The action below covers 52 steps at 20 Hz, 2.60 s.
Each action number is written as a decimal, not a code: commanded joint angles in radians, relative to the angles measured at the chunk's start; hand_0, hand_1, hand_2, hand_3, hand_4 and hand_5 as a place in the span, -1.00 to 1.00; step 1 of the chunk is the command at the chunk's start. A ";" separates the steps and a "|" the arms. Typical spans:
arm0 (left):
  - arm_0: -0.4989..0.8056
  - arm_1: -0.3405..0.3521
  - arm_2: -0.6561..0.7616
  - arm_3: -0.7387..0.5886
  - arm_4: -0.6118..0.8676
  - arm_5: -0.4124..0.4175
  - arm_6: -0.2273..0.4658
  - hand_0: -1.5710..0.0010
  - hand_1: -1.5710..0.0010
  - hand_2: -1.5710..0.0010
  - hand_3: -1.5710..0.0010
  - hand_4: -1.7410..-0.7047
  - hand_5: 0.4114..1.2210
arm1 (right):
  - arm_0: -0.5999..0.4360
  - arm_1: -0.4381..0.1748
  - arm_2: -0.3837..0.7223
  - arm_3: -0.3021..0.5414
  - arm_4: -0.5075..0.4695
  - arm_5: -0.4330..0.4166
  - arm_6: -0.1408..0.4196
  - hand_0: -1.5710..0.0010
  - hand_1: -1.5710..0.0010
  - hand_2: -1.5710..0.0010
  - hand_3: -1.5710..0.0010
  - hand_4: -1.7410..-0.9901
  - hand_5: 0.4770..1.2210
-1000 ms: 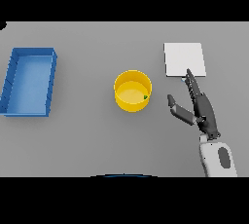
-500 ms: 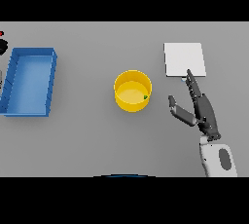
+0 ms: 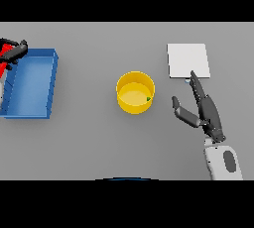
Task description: Pick up the red beaker and tilt it to pour out 1 green nut into yellow bowl. Pick up the yellow bowl and place it on the metallic measuring scale.
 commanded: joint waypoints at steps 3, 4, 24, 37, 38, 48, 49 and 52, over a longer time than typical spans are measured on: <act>0.000 0.011 -0.007 -0.019 0.004 -0.058 0.005 0.36 0.46 0.51 0.70 0.76 -0.34 | 0.000 0.000 -0.006 0.006 -0.003 -0.003 0.002 1.00 1.00 1.00 1.00 0.13 -0.33; 0.004 0.016 -0.014 -0.011 -0.015 -0.074 0.005 0.49 0.57 0.61 0.76 0.80 -0.37 | -0.004 0.001 -0.003 0.007 0.003 -0.005 0.000 1.00 1.00 1.00 1.00 0.13 -0.33; 0.030 -0.021 -0.005 -0.066 -0.064 -0.046 -0.034 0.99 1.00 1.00 1.00 0.93 -0.27 | -0.265 -0.195 0.192 0.060 0.271 0.159 0.032 1.00 1.00 1.00 1.00 0.30 -0.54; 0.034 -0.031 0.017 -0.059 -0.040 -0.033 -0.068 1.00 1.00 1.00 1.00 0.87 -0.24 | -0.552 -0.299 0.457 0.208 0.525 0.366 -0.050 1.00 1.00 1.00 1.00 0.41 -0.55; 0.029 -0.035 0.020 -0.060 -0.036 -0.029 -0.071 1.00 1.00 1.00 1.00 0.85 -0.24 | -0.573 -0.298 0.461 0.232 0.532 0.368 -0.052 1.00 1.00 1.00 1.00 0.40 -0.54; 0.027 -0.036 0.027 -0.057 -0.023 -0.036 -0.082 1.00 1.00 1.00 1.00 0.82 -0.23 | -0.626 -0.268 0.543 0.363 0.586 0.395 -0.105 1.00 1.00 1.00 1.00 0.27 -0.45; 0.033 -0.042 0.025 -0.056 -0.024 -0.034 -0.082 1.00 1.00 1.00 1.00 0.82 -0.23 | -0.634 -0.257 0.552 0.377 0.591 0.404 -0.093 1.00 1.00 1.00 1.00 0.25 -0.43; 0.040 -0.039 0.021 -0.069 -0.032 -0.032 -0.069 1.00 1.00 1.00 1.00 0.83 -0.23 | -0.648 -0.245 0.557 0.413 0.588 0.413 -0.103 1.00 1.00 1.00 1.00 0.23 -0.40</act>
